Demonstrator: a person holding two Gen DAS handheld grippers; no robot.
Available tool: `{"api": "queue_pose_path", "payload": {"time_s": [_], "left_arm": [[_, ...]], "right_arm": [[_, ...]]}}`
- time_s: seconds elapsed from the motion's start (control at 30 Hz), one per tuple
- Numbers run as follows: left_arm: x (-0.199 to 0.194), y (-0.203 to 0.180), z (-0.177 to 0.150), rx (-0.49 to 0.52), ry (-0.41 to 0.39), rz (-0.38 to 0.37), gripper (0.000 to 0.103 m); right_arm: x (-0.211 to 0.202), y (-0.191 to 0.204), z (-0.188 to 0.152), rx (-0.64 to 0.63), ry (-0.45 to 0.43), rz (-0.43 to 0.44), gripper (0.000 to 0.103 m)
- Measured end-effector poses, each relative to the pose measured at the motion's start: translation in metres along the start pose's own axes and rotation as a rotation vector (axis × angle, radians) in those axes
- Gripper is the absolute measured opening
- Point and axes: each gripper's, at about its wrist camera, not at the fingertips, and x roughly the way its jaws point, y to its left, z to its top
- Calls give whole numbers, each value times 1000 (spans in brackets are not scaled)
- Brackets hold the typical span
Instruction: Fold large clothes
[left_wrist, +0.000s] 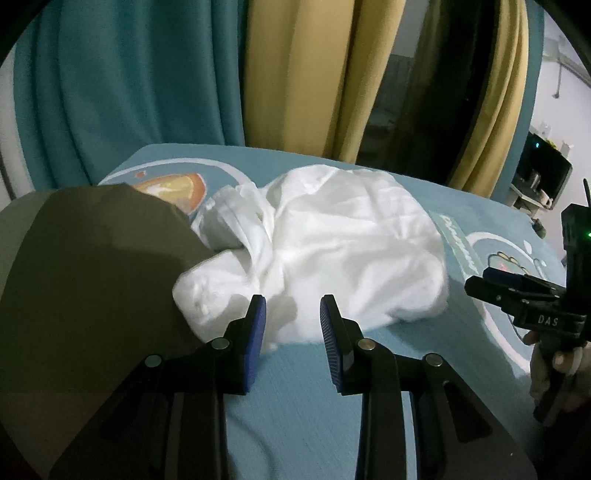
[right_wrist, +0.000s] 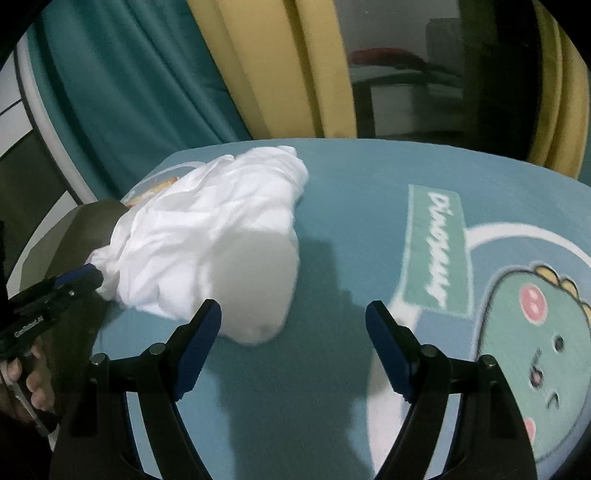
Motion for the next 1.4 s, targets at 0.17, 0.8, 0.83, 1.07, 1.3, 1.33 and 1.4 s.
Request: {"api": "queue_pose_path", "payload": {"time_s": [0.17, 0.8, 0.83, 1.07, 1.3, 1.33, 1.4], "left_arm": [[-12, -13, -16, 0, 3, -21, 32], [-47, -99, -53, 55, -5, -137, 60], [-49, -104, -54, 63, -10, -143, 61], [-70, -137, -60, 113, -72, -151, 66], [-107, -153, -58, 150, -208, -139, 67], [-112, -155, -56, 158, -230, -132, 67], [-122, -158, -53, 165, -267, -125, 67]], "right_arm": [[-22, -11, -18, 23, -10, -22, 80], [-133, -78, -102, 128, -99, -114, 80], [-140, -81, -106, 133, -104, -123, 80], [-180, -93, -123, 136, -140, -181, 95], [-219, -97, -131, 124, -206, -253, 97], [-227, -98, -131, 119, -223, -263, 97], [-238, -97, -129, 107, -247, -285, 97]]}}
